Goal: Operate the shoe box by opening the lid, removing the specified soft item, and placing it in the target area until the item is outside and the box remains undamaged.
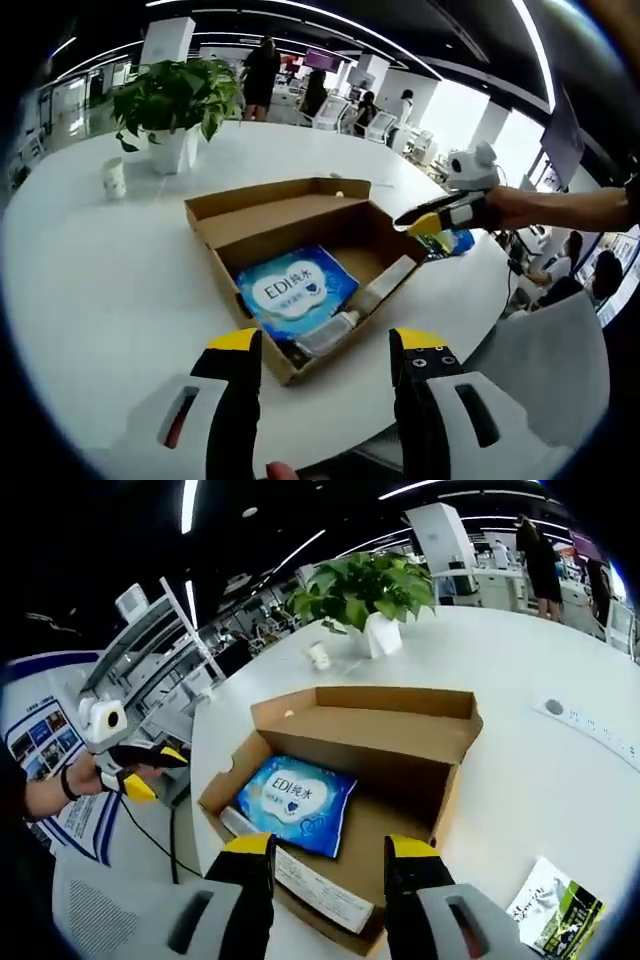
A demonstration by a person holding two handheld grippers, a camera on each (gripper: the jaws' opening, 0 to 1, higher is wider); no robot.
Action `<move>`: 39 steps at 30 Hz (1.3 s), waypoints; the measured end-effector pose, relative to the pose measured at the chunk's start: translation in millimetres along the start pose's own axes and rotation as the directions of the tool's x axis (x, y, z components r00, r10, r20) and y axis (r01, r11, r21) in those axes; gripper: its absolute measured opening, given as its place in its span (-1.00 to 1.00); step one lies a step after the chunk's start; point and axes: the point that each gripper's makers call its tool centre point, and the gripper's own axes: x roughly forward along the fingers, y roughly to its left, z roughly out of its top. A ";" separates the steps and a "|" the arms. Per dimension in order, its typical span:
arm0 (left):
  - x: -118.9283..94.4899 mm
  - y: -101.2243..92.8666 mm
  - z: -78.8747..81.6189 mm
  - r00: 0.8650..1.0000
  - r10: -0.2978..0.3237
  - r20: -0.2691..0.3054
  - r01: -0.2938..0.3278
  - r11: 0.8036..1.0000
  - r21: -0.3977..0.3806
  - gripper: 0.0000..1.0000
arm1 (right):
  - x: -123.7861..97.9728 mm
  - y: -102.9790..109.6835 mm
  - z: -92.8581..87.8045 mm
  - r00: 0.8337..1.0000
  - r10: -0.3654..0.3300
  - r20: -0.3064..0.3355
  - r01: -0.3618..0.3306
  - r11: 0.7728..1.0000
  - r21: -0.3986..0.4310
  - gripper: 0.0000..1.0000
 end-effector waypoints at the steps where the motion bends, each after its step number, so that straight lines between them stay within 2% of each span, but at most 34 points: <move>1: 0.2 0.6 0.2 1.000 -0.001 0.000 0.001 1.000 -0.002 0.05 | 2.7 0.8 1.1 1.000 0.002 0.001 -0.002 1.000 0.001 -0.19; 14: -8.4 12.6 -2.3 1.000 0.014 0.007 -0.014 1.000 -0.022 0.05 | 36.9 6.3 5.1 0.999 0.031 -0.012 -0.030 0.999 0.033 -0.19; 21: -9.5 18.6 -12.7 1.000 0.016 -0.005 -0.016 0.999 -0.034 0.05 | 54.5 -5.5 0.6 0.999 0.027 -0.043 -0.025 0.999 0.045 -0.20; 25: -10.8 20.2 -12.5 1.000 0.014 0.001 -0.014 0.999 -0.039 0.05 | 65.8 -13.0 -3.5 0.998 0.027 -0.061 -0.023 0.998 0.058 -0.21; 29: -13.0 20.0 -12.0 1.000 0.013 0.002 -0.013 0.999 -0.036 0.05 | 75.8 -12.3 -7.9 0.997 0.027 -0.078 -0.022 0.998 0.066 -0.21; 39: -20.2 36.2 -16.0 1.000 0.028 -0.002 -0.028 0.998 -0.049 0.04 | 96.0 -9.3 -15.0 0.994 0.020 -0.111 -0.010 0.996 0.084 -0.28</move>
